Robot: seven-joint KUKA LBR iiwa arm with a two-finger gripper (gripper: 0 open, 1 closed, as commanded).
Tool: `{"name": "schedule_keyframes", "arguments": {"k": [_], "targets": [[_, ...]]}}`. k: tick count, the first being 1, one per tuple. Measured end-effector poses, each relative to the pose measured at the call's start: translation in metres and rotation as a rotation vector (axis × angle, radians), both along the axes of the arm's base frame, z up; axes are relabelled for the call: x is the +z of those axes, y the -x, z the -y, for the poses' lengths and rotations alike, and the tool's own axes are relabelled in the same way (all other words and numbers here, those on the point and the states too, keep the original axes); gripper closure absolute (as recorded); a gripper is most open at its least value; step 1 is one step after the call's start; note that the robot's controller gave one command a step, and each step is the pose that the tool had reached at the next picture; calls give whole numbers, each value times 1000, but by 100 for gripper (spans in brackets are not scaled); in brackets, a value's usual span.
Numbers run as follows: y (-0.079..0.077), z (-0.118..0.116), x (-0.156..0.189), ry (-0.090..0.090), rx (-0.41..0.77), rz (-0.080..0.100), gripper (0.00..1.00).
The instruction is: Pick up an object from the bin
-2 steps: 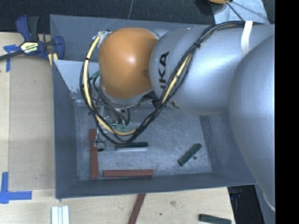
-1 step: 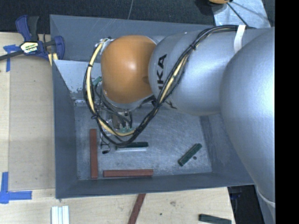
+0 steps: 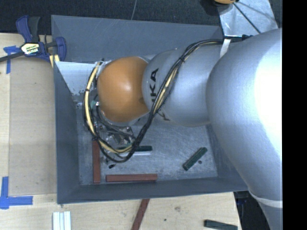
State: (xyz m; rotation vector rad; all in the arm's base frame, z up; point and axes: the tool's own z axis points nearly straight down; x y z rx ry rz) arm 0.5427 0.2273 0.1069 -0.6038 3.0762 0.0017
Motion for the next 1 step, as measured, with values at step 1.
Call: {"name": "schedule_keyframes", "arguments": {"k": [1], "targets": [[-4, 13, -34, 4, 59, -4, 100]]}}
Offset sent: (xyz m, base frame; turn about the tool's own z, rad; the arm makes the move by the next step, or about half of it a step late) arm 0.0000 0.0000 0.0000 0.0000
